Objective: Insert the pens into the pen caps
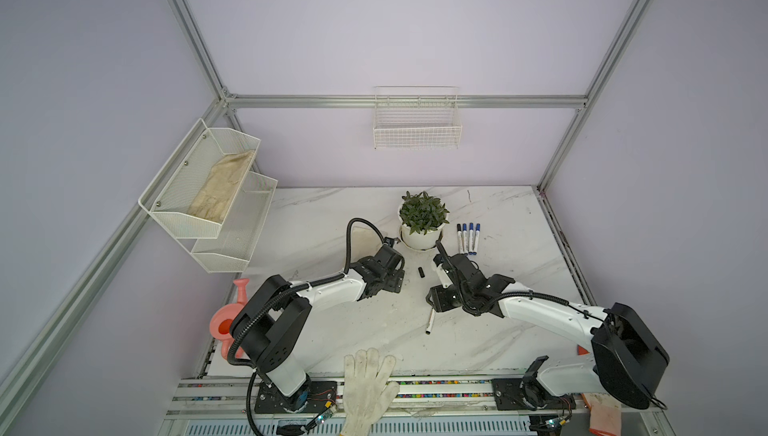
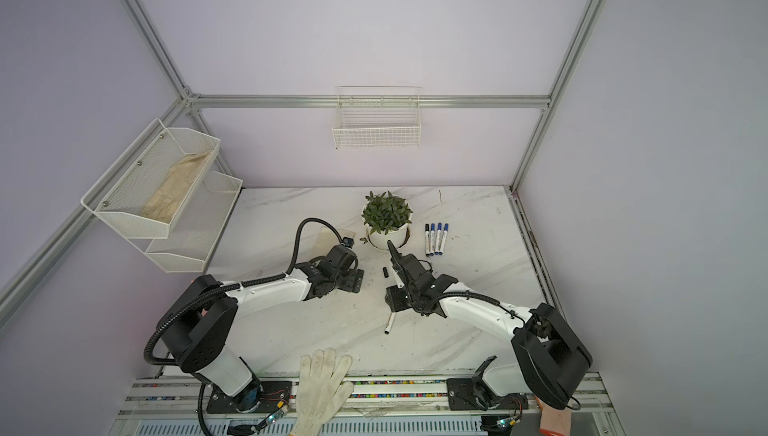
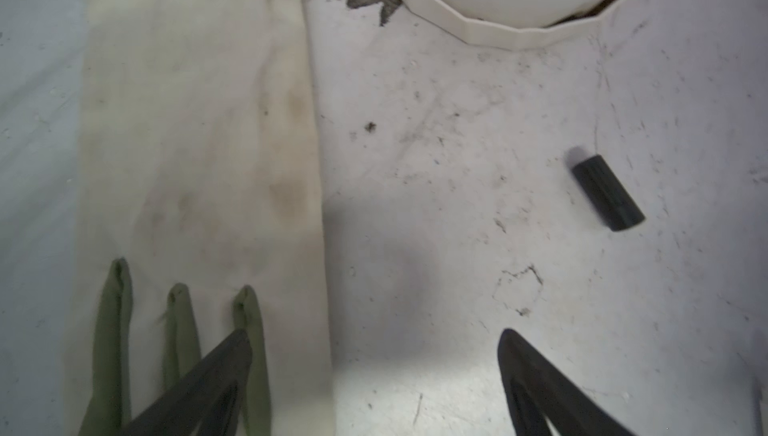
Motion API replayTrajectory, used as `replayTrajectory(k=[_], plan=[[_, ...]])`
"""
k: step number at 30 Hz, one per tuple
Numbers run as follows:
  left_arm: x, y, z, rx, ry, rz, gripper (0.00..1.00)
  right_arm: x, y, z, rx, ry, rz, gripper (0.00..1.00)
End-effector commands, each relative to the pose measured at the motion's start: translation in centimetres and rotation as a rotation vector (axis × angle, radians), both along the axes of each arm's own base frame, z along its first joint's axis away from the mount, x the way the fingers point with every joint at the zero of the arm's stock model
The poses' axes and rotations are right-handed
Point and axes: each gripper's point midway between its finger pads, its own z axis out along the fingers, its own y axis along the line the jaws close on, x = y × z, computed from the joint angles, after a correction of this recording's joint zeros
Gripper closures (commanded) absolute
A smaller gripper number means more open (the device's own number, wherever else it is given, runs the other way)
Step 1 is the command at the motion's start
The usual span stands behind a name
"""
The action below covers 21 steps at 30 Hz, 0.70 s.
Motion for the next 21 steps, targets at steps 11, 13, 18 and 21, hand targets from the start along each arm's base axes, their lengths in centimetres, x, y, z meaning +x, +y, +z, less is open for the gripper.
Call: replayTrajectory(k=[11,13,18,21], plan=[[1.2,-0.6,4.1,-0.092,-0.076,0.057,0.09,-1.0,-0.4,-5.9,-0.21,0.199,0.002,0.54],[1.2,-0.8,4.1,-0.099,-0.07,0.049,0.09,-0.5,-1.0,-6.3,-0.256,0.188,-0.023,0.56],[1.2,-1.0,4.4,-0.116,-0.072,0.052,0.08,0.5,-1.7,-7.1,-0.366,0.153,-0.055,0.61],[1.1,-1.2,4.6,-0.132,-0.07,0.05,0.08,0.9,-2.1,-8.0,-0.416,0.135,-0.068,0.69]])
